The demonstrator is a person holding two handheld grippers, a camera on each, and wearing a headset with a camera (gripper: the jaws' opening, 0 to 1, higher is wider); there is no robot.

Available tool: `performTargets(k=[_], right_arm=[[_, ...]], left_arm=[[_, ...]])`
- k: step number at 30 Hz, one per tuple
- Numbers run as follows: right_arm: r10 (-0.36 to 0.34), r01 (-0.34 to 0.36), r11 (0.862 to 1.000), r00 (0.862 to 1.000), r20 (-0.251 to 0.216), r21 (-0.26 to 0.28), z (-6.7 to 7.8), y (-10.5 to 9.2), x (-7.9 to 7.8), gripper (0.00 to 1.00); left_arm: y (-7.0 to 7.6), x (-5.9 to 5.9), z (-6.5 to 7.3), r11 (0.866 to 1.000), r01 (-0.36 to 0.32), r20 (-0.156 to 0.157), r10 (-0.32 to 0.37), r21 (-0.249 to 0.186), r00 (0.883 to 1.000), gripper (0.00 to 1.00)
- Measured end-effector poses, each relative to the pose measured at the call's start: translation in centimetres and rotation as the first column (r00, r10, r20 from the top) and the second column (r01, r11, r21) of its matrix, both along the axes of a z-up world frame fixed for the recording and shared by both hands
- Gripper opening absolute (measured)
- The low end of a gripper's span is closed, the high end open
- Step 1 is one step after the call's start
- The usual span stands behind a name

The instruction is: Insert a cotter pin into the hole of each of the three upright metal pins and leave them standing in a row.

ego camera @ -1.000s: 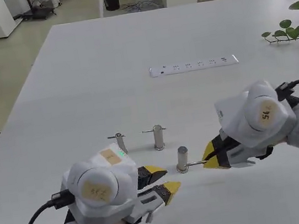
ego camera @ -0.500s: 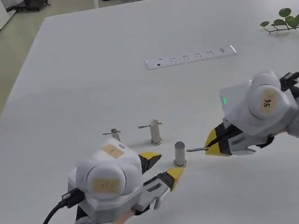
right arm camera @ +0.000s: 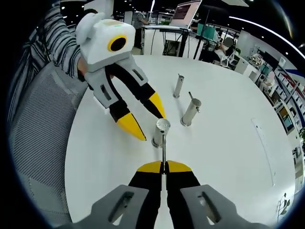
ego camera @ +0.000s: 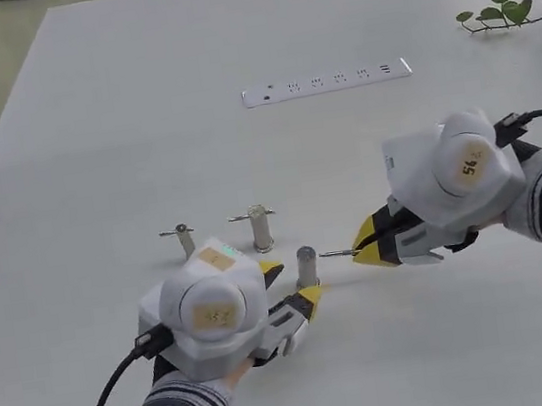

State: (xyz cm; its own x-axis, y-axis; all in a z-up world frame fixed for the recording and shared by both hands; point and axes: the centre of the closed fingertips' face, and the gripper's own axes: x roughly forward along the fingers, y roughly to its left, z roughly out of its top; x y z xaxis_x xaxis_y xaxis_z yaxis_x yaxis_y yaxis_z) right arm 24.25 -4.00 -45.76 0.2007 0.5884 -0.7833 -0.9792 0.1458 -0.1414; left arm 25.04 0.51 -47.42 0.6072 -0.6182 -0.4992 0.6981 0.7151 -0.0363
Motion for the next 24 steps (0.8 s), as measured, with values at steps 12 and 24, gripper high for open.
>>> performTargets(k=[12,24], right_arm=[[0.019,-0.019,0.999,1.000,0.000,0.027,0.3,0.5,-0.2,0.00],[0.020,-0.020,0.999,1.000,0.007,0.047,0.3,1.1,-0.1,0.00]], left_arm=[[-0.9,1.2,-0.6,0.999,-0.034,-0.030,0.033,-0.030,0.999,0.20],[-1.4,1.3,-0.7,0.999,-0.030,-0.029,0.029,-0.044,0.999,0.11]])
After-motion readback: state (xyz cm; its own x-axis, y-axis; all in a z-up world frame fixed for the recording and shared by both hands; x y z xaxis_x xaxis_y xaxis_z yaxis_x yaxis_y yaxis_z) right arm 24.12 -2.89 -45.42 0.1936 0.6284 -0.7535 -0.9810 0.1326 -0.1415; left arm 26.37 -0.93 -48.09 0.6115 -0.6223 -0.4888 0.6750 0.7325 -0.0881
